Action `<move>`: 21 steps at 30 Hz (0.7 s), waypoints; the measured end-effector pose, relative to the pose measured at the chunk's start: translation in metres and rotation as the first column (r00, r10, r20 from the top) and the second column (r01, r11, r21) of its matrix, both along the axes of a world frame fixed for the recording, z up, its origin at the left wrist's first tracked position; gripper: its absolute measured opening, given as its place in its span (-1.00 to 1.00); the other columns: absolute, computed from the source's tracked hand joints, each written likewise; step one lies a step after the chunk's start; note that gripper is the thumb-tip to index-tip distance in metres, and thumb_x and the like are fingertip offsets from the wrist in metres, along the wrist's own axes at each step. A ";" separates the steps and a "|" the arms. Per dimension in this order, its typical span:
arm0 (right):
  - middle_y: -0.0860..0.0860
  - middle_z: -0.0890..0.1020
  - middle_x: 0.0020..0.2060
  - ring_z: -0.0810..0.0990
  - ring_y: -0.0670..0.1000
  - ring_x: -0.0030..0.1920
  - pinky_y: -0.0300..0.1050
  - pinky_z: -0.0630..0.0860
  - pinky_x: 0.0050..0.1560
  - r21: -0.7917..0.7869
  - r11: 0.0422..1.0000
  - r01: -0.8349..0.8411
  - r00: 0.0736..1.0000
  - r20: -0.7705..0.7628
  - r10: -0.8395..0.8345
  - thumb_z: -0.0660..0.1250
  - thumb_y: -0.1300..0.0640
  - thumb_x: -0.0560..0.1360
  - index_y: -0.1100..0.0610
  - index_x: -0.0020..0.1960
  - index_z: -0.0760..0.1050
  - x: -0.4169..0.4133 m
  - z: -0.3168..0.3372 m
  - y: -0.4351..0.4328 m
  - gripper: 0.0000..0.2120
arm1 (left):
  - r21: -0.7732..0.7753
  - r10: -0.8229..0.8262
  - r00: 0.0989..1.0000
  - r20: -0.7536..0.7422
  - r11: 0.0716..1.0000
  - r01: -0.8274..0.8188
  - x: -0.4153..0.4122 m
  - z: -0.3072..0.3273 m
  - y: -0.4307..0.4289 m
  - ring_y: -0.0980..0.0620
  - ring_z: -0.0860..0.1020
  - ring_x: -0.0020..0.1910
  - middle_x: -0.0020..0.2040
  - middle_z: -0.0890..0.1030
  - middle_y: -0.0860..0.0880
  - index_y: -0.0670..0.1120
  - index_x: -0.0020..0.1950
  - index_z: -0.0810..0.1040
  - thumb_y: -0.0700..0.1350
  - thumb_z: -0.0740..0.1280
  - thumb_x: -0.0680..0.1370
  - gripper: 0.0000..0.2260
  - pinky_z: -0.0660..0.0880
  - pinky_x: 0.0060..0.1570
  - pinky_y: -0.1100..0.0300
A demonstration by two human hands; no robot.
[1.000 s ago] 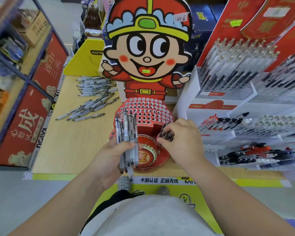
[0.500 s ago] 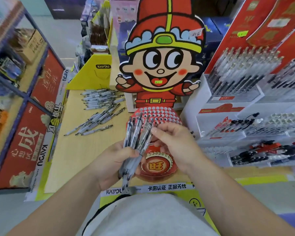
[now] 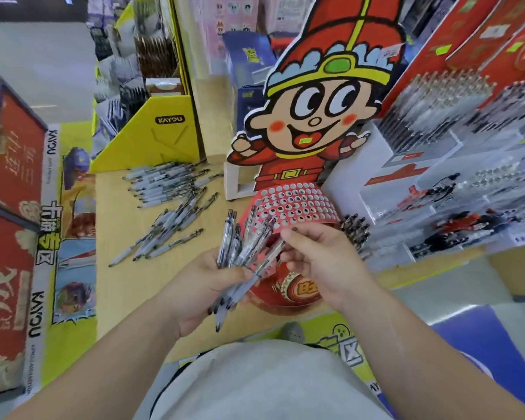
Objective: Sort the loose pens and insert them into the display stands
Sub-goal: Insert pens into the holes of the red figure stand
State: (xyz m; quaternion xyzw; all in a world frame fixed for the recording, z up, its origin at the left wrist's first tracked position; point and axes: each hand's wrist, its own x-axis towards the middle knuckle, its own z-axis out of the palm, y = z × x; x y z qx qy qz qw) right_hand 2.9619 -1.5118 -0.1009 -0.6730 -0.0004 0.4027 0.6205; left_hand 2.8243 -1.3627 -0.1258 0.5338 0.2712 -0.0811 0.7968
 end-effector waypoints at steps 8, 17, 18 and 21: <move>0.08 0.66 -0.29 0.64 0.03 -0.24 -0.18 0.62 -0.20 -0.016 0.997 0.071 0.990 0.126 -0.068 0.45 0.29 0.50 0.20 -0.08 0.67 0.004 0.000 0.005 -0.96 | 0.014 0.171 0.981 -0.092 0.985 -0.171 -0.003 -0.023 0.014 -0.12 0.54 -0.23 -0.26 0.59 -0.11 -0.23 0.03 0.51 -0.20 0.51 0.50 -0.77 0.46 -0.32 0.05; 0.10 0.71 -0.11 0.72 0.07 -0.06 -0.09 0.65 -0.05 -0.145 0.983 0.116 0.886 0.463 -0.036 0.49 0.27 0.48 0.04 -0.02 0.65 0.018 -0.008 0.008 -0.84 | 0.014 0.291 0.946 -0.144 0.956 -0.292 -0.021 -0.040 0.033 -0.06 0.57 -0.28 -0.16 0.59 -0.13 -0.18 0.09 0.51 -0.27 0.45 0.53 -0.81 0.48 -0.30 0.04; 0.05 0.71 -0.12 0.71 0.03 -0.06 -0.08 0.65 -0.02 -0.193 0.977 0.091 0.855 0.518 0.022 0.50 0.24 0.47 -0.02 -0.04 0.65 0.019 -0.011 0.009 -0.82 | 0.007 0.290 0.947 -0.136 0.956 -0.292 -0.022 -0.040 0.032 -0.06 0.57 -0.27 -0.15 0.59 -0.13 -0.16 0.09 0.52 -0.27 0.45 0.53 -0.81 0.48 -0.29 0.03; -0.14 0.69 -0.17 0.66 -0.18 -0.13 -0.24 0.59 -0.01 -0.345 0.939 -0.002 0.746 0.624 0.231 0.50 0.20 0.47 -0.08 -0.06 0.62 0.018 -0.016 0.015 -0.81 | -0.027 0.295 0.948 -0.117 0.954 -0.300 -0.025 -0.040 0.027 -0.04 0.56 -0.27 -0.16 0.59 -0.12 -0.13 0.08 0.52 -0.27 0.43 0.54 -0.83 0.47 -0.28 0.03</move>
